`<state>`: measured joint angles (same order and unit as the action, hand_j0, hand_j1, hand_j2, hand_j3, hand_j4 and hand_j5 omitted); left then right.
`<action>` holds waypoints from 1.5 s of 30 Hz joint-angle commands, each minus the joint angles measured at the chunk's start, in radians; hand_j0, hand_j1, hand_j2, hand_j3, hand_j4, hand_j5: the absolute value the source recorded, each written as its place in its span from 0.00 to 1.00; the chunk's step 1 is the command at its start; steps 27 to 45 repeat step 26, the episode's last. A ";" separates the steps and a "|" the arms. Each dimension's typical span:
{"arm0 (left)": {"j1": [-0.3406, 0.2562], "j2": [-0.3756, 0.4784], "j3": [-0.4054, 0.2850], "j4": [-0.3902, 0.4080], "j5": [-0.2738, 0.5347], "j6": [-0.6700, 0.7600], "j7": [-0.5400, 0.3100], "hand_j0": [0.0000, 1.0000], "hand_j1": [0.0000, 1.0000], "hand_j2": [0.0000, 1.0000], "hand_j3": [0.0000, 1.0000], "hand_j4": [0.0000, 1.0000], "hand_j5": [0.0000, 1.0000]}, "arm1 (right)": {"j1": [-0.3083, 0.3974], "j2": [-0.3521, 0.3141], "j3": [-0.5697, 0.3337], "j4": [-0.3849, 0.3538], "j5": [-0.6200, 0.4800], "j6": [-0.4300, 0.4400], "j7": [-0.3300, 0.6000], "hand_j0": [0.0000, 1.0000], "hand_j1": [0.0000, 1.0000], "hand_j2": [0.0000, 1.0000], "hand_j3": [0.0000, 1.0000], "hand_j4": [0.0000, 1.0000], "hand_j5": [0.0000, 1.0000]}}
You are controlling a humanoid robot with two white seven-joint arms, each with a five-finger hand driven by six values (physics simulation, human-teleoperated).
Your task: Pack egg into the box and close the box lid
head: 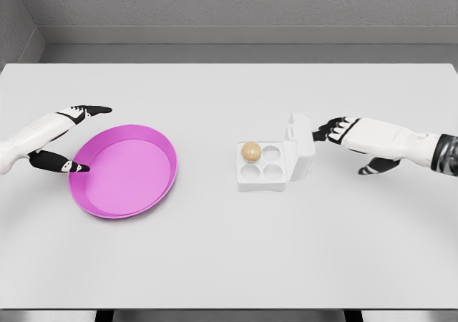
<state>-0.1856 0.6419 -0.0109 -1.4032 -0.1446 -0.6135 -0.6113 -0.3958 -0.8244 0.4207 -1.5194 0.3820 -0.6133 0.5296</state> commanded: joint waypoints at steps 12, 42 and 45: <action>0.000 -0.001 0.000 0.000 0.002 0.003 0.000 1.00 1.00 1.00 1.00 1.00 1.00 | 0.014 0.036 0.026 -0.180 -0.011 0.002 -0.003 1.00 1.00 1.00 1.00 1.00 1.00; -0.002 0.001 0.003 0.009 0.002 0.003 0.000 1.00 1.00 1.00 1.00 1.00 1.00 | 0.020 -0.039 -0.166 0.053 -0.032 0.002 0.004 1.00 1.00 1.00 1.00 1.00 1.00; -0.002 0.001 0.003 0.009 0.002 0.003 0.000 1.00 1.00 1.00 1.00 1.00 1.00 | 0.020 -0.039 -0.166 0.053 -0.032 0.002 0.004 1.00 1.00 1.00 1.00 1.00 1.00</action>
